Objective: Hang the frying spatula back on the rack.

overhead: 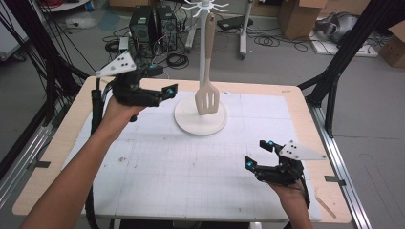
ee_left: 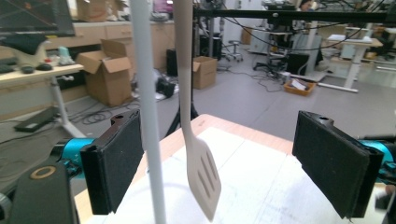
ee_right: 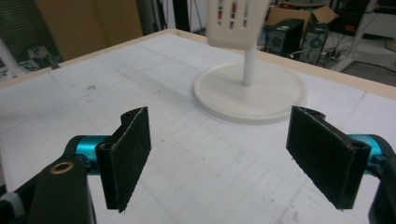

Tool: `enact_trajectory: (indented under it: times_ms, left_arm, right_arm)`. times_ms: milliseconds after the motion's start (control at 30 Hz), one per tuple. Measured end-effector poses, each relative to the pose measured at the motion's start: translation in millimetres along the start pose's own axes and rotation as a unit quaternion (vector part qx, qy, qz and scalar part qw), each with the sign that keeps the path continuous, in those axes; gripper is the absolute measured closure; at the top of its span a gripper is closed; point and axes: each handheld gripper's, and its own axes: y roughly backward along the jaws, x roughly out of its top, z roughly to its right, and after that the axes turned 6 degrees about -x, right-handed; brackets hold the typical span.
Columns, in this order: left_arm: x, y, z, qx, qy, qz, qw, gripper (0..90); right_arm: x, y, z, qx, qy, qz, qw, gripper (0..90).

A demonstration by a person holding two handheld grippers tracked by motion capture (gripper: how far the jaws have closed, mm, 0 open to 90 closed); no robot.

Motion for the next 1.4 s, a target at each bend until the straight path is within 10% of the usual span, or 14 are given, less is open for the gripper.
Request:
enact_trajectory:
  times_ms: [167, 300, 667, 1400]
  left_arm:
    - [-29.2, 32.8, 10.8, 0.015, -0.029, 0.011, 0.9994, 16.7]
    - [-60.2, 58.3, 17.3, 0.027, -0.018, 0.032, 0.9990, 16.7]
    - [-138.5, 106.4, 36.4, 0.065, 0.024, -0.020, 0.9974, 17.2]
    - [-171.1, 131.9, 45.8, 0.095, 0.047, -0.036, 0.9937, 18.5]
  right_arm:
    - [-4.4, 3.6, 3.5, -0.020, -0.007, 0.001, 0.9998, 19.9]
    - [-11.1, 8.0, 4.4, -0.042, -0.005, -0.006, 0.9991, 19.4]
    - [-25.6, 17.8, 4.4, -0.069, -0.006, -0.022, 0.9974, 19.3]
    - [-29.4, 20.5, -3.0, -0.088, -0.008, -0.024, 0.9959, 19.3]
